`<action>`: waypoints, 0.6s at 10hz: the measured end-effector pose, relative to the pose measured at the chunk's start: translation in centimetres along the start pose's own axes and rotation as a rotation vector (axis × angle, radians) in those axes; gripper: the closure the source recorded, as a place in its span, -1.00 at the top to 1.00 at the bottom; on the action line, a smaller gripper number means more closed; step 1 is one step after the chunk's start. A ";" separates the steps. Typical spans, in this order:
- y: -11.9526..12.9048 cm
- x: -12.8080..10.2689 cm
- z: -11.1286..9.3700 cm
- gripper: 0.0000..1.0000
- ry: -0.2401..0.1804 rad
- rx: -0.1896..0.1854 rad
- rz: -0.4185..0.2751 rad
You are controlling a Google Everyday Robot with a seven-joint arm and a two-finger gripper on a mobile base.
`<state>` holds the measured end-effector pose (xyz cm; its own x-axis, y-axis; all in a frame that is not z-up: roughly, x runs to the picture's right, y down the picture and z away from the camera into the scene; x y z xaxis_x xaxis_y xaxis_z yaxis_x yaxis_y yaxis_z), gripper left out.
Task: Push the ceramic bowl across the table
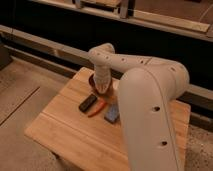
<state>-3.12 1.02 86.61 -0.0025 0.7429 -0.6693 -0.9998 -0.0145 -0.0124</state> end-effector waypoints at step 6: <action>1.8 -3.1 1.9 -1.00 -0.006 0.044 -0.075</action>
<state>-4.95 -0.08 90.06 0.0726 0.7449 -0.6632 -0.9971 0.0705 -0.0299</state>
